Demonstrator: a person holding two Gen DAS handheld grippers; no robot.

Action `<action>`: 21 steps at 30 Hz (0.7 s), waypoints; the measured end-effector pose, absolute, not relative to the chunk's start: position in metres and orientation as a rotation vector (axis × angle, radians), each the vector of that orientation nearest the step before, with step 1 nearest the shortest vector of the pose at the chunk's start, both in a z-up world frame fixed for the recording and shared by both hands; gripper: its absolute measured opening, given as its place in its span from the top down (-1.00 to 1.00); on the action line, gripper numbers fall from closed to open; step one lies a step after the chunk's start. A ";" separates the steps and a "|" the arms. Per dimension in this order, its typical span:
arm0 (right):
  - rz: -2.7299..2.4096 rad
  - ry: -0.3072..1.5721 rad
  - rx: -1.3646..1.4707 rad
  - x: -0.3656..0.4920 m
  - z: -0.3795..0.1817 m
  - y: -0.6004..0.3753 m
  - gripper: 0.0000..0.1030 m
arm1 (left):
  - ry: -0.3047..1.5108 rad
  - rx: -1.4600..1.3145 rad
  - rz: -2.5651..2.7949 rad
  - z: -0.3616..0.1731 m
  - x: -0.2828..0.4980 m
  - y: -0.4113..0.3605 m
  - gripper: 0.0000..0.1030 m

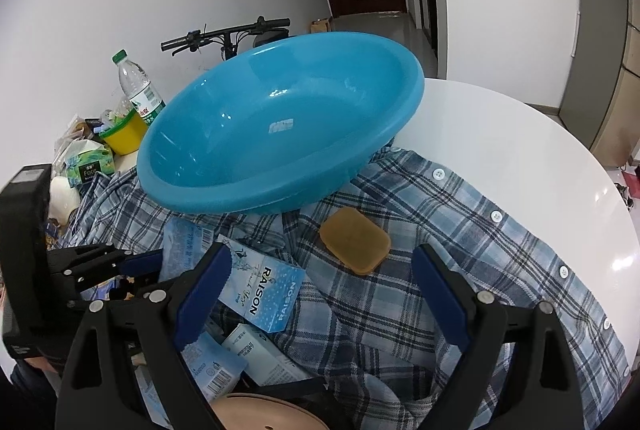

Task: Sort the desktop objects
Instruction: 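Grasp the clear plastic bag with the left gripper while the right gripper grasps the RAISON pack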

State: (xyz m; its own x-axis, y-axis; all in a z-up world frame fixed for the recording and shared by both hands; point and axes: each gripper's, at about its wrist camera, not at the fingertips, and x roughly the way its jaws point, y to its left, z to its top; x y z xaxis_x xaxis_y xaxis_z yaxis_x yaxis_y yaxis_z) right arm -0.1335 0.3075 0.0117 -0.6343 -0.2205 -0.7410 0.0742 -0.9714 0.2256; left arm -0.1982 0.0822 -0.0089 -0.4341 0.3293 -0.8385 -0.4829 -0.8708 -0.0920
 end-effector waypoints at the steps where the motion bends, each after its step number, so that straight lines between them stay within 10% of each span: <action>1: -2.689 -0.260 1.250 -0.133 0.012 0.307 -0.77 | 0.218 -1.279 2.321 -0.005 -0.195 0.081 0.33; 21: -2.532 -0.032 1.341 -0.139 -0.020 0.258 -0.62 | 0.129 -1.160 2.553 0.003 -0.179 0.031 0.40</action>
